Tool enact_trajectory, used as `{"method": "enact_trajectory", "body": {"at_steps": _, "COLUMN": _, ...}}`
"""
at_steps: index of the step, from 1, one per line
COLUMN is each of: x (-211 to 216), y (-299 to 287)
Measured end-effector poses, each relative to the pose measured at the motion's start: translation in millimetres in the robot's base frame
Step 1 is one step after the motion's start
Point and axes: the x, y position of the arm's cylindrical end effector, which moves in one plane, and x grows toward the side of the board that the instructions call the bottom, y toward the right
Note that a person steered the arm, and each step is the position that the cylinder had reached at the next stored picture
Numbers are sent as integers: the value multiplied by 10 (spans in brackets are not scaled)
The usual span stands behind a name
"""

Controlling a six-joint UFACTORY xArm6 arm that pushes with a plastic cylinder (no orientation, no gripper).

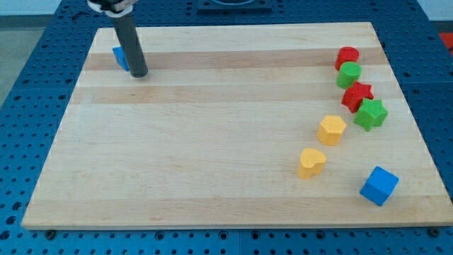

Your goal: Slide yellow heart towards yellow hexagon

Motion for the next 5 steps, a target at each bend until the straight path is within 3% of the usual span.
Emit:
{"method": "enact_trajectory", "body": {"at_steps": 4, "x": -408, "y": -174}}
{"method": "enact_trajectory", "body": {"at_steps": 5, "x": -176, "y": 389}}
